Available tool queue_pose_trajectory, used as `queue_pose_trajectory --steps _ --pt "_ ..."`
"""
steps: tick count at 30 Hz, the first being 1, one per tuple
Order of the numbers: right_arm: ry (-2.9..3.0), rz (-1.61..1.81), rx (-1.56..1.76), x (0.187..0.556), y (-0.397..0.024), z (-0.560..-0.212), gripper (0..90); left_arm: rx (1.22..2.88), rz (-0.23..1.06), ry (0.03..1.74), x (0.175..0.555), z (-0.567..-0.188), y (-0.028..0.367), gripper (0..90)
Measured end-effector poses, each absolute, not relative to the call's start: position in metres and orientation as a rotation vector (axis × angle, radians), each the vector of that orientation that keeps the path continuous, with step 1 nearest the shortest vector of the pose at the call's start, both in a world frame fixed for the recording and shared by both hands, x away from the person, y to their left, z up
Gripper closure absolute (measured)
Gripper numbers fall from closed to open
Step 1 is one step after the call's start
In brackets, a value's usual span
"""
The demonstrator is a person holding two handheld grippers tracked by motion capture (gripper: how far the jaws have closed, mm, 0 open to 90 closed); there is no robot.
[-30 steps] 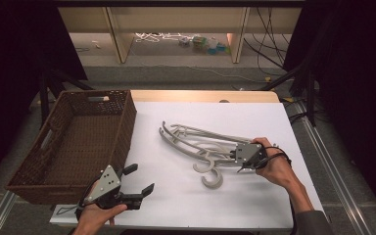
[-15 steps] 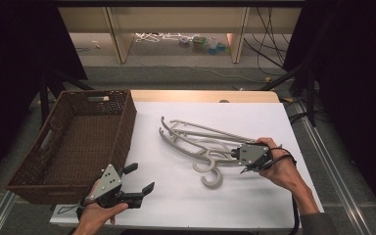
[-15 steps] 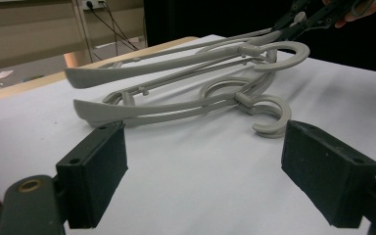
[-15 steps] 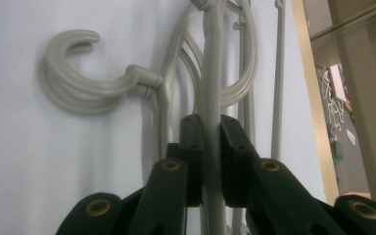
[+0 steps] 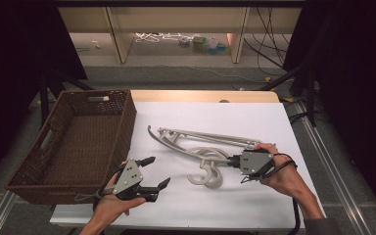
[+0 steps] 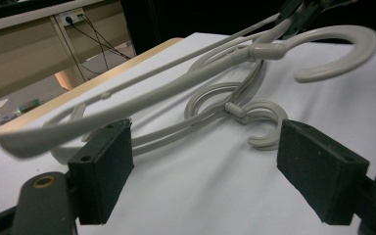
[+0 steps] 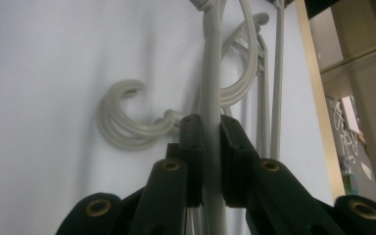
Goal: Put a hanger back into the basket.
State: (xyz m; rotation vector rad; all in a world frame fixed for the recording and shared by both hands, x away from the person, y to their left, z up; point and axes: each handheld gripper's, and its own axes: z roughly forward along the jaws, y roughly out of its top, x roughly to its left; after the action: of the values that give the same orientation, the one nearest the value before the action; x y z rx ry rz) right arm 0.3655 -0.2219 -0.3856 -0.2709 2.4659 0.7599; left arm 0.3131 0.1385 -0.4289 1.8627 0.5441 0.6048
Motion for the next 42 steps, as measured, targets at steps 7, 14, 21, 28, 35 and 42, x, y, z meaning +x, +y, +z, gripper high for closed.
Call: queue_pose_trajectory --steps 7,14,21,28,35,42 --pt "2.5 0.767 -0.287 0.361 -0.216 -0.388 82.4 1.921 0.596 0.455 0.321 -0.42 0.12 23.0" --pt "2.522 0.761 -0.249 0.355 -0.215 -0.388 82.4 2.008 0.628 0.389 0.332 -0.424 0.109 26.3" --pt "2.511 0.802 -0.354 0.358 -0.212 -0.388 82.4 2.099 0.616 0.283 0.338 -0.422 0.1 31.4" --pt "2.558 0.791 -0.273 0.351 -0.211 -0.389 82.4 2.139 0.591 0.256 0.342 -0.427 0.095 38.0" --pt "2.558 0.817 -0.354 0.353 -0.207 -0.39 82.3 2.177 0.589 0.191 0.344 -0.429 0.093 49.8" --pt "2.548 0.853 -0.396 0.354 -0.206 -0.388 82.0 2.213 0.597 0.092 0.345 -0.432 0.091 66.3"
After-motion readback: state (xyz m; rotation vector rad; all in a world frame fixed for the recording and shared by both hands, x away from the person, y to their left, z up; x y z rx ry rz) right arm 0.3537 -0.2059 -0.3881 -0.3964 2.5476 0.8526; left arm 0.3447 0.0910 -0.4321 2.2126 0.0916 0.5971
